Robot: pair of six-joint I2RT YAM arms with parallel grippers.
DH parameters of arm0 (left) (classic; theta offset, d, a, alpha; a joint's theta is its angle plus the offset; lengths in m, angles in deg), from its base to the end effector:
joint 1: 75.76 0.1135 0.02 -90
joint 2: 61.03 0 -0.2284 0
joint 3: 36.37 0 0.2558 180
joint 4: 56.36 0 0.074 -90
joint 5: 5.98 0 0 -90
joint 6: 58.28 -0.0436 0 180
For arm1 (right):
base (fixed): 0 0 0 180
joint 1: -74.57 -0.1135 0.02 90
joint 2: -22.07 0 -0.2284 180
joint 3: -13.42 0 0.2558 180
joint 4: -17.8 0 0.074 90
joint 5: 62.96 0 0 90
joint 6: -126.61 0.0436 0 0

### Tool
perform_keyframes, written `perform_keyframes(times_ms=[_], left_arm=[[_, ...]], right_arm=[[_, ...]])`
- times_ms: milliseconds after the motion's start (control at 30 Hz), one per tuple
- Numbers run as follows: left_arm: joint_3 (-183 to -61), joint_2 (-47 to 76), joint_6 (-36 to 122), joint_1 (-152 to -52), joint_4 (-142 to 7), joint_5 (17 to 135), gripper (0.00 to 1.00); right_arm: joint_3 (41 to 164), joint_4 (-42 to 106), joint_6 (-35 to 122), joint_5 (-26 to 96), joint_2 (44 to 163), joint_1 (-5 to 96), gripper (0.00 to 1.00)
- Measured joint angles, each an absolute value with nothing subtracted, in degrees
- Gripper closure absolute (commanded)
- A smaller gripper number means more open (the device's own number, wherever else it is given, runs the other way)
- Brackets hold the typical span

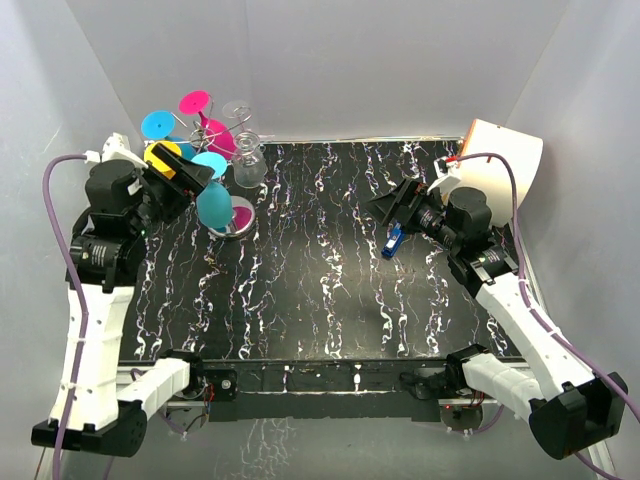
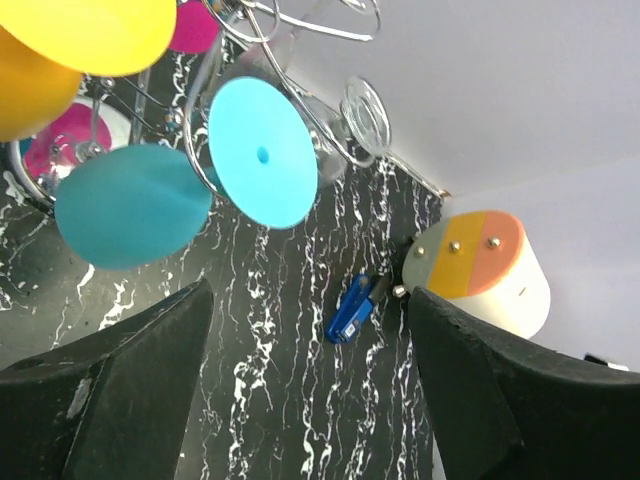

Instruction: Take the wine glass off the wine glass rack

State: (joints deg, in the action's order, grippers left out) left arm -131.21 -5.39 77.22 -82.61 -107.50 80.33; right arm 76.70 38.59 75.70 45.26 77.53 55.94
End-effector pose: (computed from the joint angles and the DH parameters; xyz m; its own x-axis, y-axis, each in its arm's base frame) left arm 0.2025 -0.0272 0.4394 -0.2735 -0.6840 -0.6762 -0.0193 0.7068 -0.7072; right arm 0.2386 0.0948 0.3105 -0.5385 0.4505 -0.7121 -0.3255 0.6683 0.6689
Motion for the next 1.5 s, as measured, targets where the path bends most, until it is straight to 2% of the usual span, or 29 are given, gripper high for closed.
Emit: perform_keyframes(times_ms=[233, 367, 567, 733, 833, 1133, 1367, 1500], left_arm=[[-136.65, 1.05, 78.24, -82.61, -108.14, 83.7, 0.26], [-135.93, 0.46, 78.26, -82.61, -108.4, 84.99, 0.2], [-135.71, -2.38, 76.56, -82.61, -110.02, 88.82, 0.13], [-135.71, -5.7, 73.46, -82.61, -112.38, 92.44, 0.1], [-136.12, -7.6, 71.6, -82.61, -114.21, 94.19, 0.09], [-137.15, -10.38, 68.84, -82.61, -117.47, 95.37, 0.07], [-137.06, -11.03, 68.25, -82.61, -118.08, 95.18, 0.06], [-137.09, -11.05, 67.66, -82.61, -118.3, 95.15, 0.06]], right_arm=[[75.95, 36.43, 78.65, 46.55, 78.53, 55.83, 0.02], [77.92, 34.57, 84.24, 46.79, 84.46, 53.16, 0.02], [85.07, 29.54, 93.1, 43.27, 95.3, 40.77, 0.11], [95.65, 22.88, 99.19, 37.63, 105.79, 28.73, 0.18], [101.2, 19.49, 102.87, 35.43, 111.84, 24.99, 0.24], [109.39, 13.55, 109.36, 28.02, 122.9, 22.43, 0.32], [114.57, 12.19, 111.72, 23.93, 127.63, 22.43, 0.46], [116.8, 12.08, 113.2, 22.16, 129.37, 22.43, 0.5]])
